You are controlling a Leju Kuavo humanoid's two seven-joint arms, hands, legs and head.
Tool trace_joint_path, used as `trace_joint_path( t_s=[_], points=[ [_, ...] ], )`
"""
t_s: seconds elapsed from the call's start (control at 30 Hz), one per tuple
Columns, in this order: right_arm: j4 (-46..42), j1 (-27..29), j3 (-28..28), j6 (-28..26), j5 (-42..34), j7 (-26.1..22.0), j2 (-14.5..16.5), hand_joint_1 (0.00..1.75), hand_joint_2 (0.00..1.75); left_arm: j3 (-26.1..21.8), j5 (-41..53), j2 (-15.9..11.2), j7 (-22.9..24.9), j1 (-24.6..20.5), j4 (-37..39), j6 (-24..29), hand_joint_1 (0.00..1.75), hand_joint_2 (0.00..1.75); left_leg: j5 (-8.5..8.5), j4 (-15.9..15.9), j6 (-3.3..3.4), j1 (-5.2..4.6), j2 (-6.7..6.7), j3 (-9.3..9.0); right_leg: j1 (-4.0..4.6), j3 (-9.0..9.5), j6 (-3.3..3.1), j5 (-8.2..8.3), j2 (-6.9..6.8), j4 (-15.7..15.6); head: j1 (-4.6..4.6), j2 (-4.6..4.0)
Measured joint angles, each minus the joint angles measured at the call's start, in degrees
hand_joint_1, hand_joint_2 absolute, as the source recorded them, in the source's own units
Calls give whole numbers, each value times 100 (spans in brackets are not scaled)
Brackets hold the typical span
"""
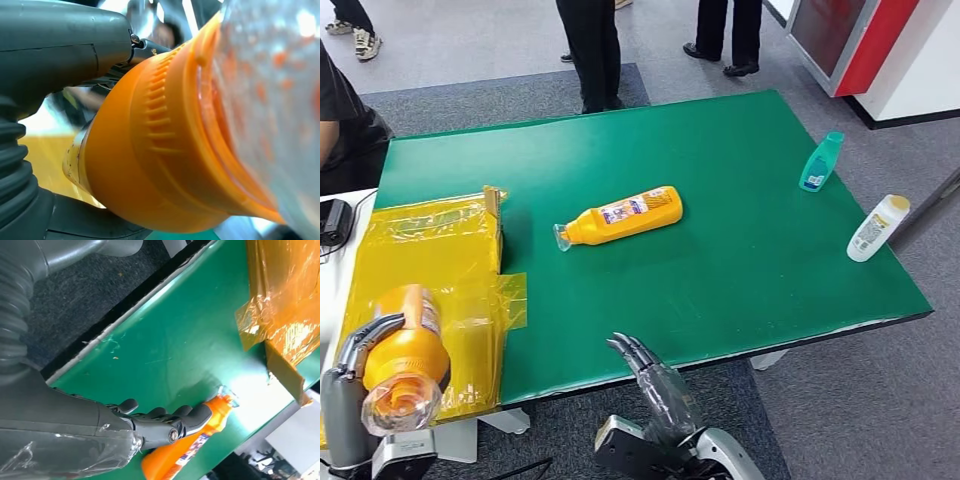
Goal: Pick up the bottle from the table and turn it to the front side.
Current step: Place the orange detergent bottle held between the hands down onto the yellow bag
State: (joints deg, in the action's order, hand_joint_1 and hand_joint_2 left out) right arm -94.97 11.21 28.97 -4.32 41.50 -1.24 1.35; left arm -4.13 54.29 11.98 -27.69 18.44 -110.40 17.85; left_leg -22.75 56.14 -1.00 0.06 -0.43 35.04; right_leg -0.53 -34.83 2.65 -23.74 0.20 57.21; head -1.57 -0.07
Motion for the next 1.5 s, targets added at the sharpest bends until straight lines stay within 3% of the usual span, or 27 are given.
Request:
trace_joint_path(
  t_s=[0.17,0.33,0.53,0.9,1.3,1.5],
  points=[
    [-170,246,-95,-3,-375,9,-99,0,175,-381,1370,-240,912,-208,17,491,175,175,0,0,-1,2,0,-1,1,-2,-1,-1,0,0,0,0],
    [-196,471,-170,6,-678,-85,-176,0,175,-729,2135,-515,1508,-517,382,455,175,175,0,0,-1,4,0,0,3,-2,-3,-2,0,0,-1,0],
    [-168,605,-158,36,-922,-144,-263,0,175,-758,3087,-747,2410,-876,1136,275,175,175,-1,0,-3,4,0,0,3,-2,-5,0,1,0,-1,0],
    [99,589,-10,181,-1286,-204,-412,0,175,-745,3530,-1301,3173,-1439,1999,-215,175,175,1,0,-7,11,1,-1,10,-4,-9,0,1,1,0,0],
    [416,342,225,320,-1388,-268,-498,0,175,141,3560,-1900,4155,-1979,2343,-637,174,175,3,0,-7,11,0,0,9,-2,-9,4,1,1,0,0],
    [521,263,313,353,-1425,-272,-528,0,175,655,3564,-2046,4263,-2169,2407,-723,167,175,4,0,-8,11,1,0,9,-6,-10,4,1,1,0,0]
  ],
)
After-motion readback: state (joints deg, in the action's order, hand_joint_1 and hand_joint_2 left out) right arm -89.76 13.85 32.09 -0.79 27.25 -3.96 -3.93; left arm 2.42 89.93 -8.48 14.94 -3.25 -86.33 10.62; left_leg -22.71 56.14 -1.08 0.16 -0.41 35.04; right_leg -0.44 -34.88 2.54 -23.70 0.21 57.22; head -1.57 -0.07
